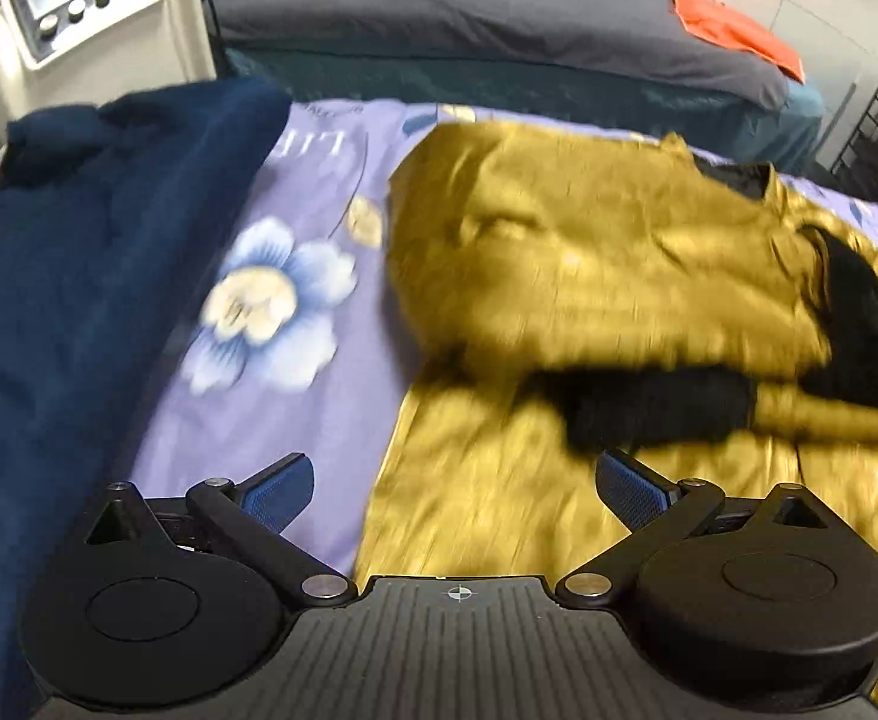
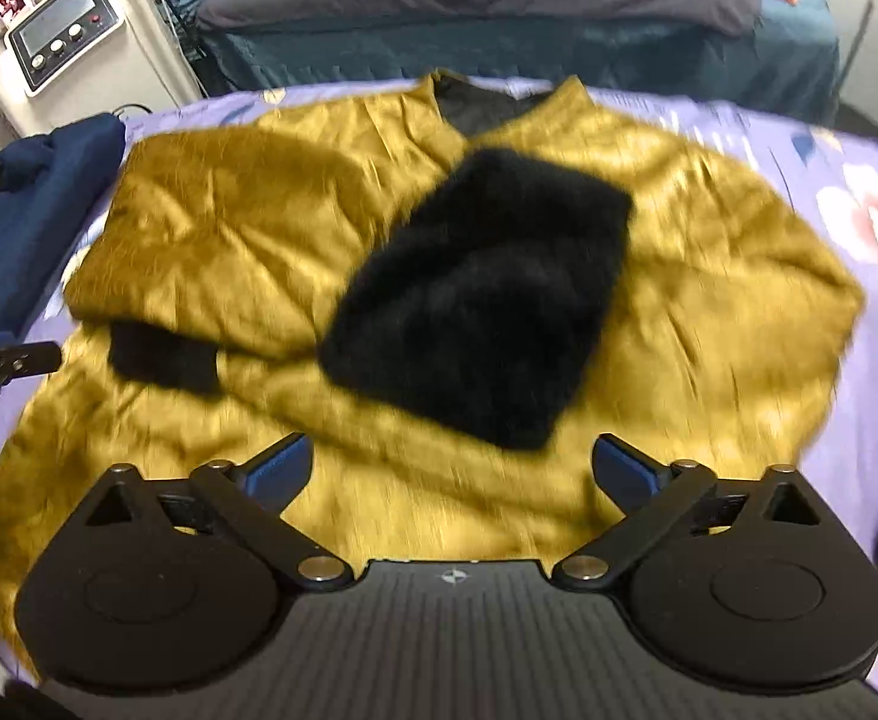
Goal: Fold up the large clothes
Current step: 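Open both tools and move them to the jacket hem, then grasp the jacket hem with the left tool while the right tool grasps the hem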
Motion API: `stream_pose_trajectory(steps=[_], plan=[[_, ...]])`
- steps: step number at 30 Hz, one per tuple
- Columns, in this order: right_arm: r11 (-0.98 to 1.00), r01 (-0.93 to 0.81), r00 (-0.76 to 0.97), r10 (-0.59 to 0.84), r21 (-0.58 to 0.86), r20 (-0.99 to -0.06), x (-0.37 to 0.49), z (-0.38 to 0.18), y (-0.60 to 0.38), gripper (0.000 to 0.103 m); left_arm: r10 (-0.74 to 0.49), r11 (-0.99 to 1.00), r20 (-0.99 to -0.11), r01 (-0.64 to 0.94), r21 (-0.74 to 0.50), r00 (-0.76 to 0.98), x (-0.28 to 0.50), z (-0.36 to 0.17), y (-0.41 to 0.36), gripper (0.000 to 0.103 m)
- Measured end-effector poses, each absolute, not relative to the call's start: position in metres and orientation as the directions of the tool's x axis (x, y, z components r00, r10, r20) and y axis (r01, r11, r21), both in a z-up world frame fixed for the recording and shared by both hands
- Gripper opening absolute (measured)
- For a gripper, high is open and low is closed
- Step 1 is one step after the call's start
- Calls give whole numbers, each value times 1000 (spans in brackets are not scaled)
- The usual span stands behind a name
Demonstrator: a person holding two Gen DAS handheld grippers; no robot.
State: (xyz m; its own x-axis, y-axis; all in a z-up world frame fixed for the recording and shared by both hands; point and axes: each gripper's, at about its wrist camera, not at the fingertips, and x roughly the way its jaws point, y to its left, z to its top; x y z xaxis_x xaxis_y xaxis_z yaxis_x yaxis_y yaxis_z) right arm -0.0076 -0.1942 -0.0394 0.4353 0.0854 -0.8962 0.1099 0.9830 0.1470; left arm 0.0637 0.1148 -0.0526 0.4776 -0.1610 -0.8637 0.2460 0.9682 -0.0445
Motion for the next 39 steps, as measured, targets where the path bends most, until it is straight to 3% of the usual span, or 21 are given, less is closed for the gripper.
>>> stream_pose_trajectory(steps=[16,26,33,39], plan=[[879,436,379,13,191,-925,-109,-42,-242,89,-253,951,-891,265,-158,377,11,-59,184,103],[824,533,338,2,193,-941,-168,-47,-272,87,-379,897,-904,320,-305,200,7,-80,186,103],[745,609,326,76,271,-942,-209,-61,-295,83,-419,870,-899,339,-357,129,-6,-91,184,103],[614,630,386,284,475,-878,-235,-81,-309,82,-481,841,-875,316,-440,62,-5,-99,198,103]])
